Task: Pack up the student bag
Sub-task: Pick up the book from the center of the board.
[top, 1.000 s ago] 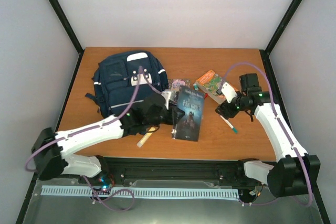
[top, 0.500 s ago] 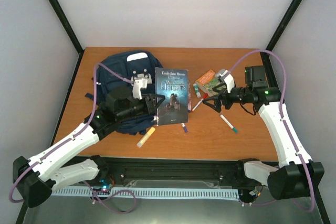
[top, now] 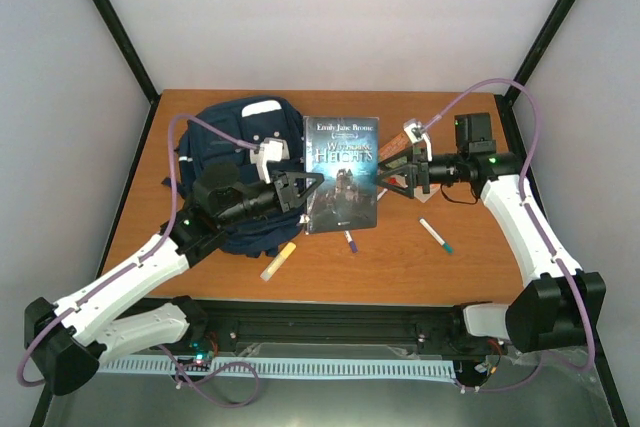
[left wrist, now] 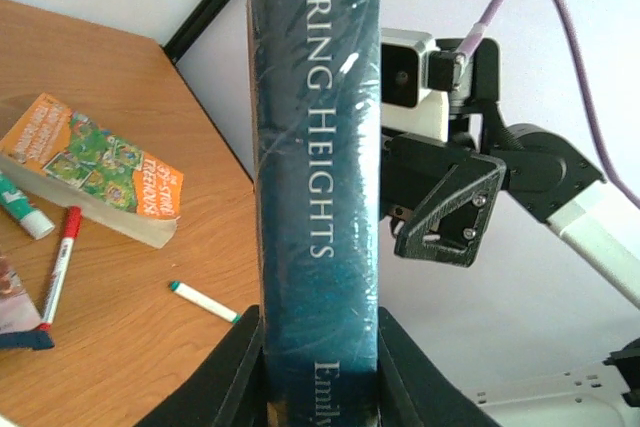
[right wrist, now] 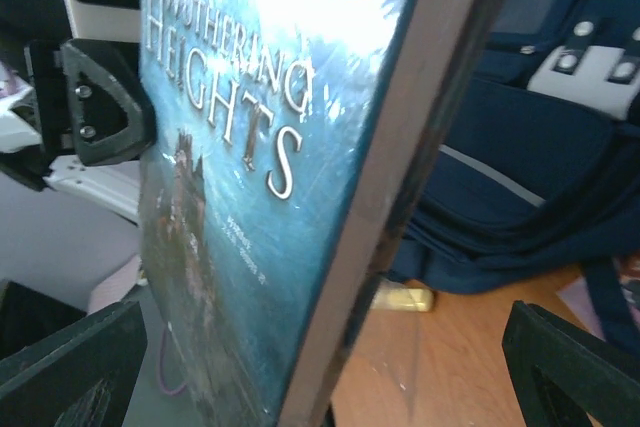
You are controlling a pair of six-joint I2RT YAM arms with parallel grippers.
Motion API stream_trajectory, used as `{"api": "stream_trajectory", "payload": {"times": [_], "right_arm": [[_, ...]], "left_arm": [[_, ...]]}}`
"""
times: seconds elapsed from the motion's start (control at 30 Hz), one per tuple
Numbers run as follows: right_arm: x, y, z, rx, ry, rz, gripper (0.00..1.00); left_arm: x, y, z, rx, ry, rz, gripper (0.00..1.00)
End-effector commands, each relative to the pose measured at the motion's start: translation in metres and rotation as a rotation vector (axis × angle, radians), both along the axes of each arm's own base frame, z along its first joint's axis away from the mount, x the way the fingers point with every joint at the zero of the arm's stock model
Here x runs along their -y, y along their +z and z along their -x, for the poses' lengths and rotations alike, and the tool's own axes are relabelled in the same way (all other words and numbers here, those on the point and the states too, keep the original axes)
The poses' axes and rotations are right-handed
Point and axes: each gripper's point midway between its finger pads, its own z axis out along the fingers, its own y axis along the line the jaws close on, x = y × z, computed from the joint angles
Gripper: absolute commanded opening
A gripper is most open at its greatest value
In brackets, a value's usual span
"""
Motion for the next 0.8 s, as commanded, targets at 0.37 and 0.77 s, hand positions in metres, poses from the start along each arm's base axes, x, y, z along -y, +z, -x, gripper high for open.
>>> {"api": "stream_trajectory", "payload": {"times": [0.37,0.77], "right_arm": [[-0.012,0.04,0.043,-0.104,0.249,-0.255,0.9],[-0.012,0.04,0.036,-0.12,0.205,-0.212,0.59]], "left_arm": [[0.009,0.102,-0.009,0.228,-0.027,0.256,0.01],[0.005,0.053,-0.051,0.076,0.137,0.203,0.39]]}}
